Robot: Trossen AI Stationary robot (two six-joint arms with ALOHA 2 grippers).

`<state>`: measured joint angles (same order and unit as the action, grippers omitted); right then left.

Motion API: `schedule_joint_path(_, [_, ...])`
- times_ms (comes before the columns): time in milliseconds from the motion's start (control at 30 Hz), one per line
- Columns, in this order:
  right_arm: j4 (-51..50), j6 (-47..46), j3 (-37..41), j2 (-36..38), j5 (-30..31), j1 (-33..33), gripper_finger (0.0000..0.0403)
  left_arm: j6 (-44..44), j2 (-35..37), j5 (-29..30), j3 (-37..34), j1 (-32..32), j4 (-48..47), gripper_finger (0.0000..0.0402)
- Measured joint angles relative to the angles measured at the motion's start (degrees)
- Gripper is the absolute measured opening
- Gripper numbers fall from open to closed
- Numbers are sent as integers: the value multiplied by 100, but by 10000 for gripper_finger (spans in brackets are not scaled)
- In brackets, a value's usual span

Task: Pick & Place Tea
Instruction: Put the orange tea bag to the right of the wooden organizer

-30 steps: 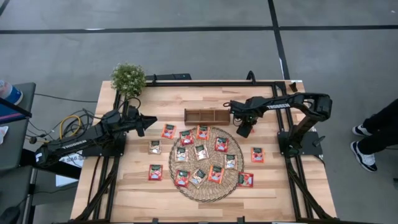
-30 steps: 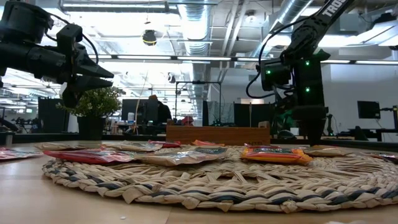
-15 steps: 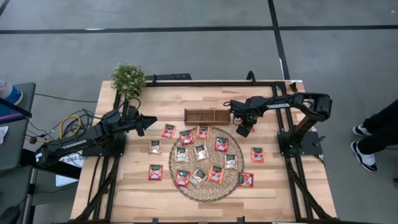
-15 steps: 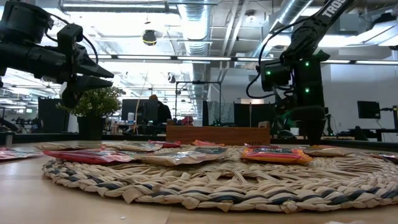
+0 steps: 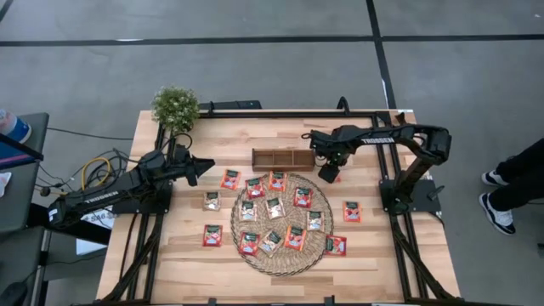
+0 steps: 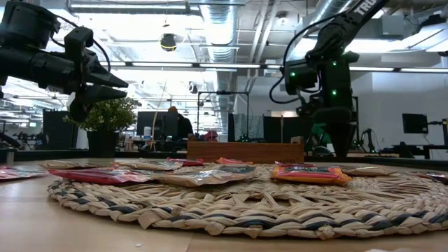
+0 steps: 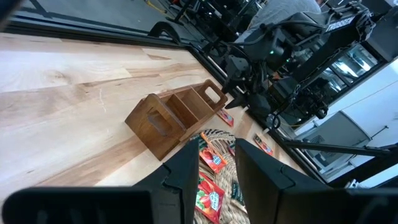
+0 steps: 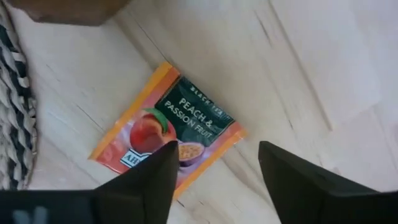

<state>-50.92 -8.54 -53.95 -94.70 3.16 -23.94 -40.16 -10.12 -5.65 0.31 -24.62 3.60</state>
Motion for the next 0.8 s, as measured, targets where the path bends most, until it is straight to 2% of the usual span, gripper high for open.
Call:
schedule_joint_path(367, [301, 164, 0, -33, 19, -241, 225, 0, 1, 0, -1, 0, -1, 95])
schedule_joint_path(800, [760, 149, 602, 0, -28, -236, 226, 0, 0, -109, 1, 0, -2, 95])
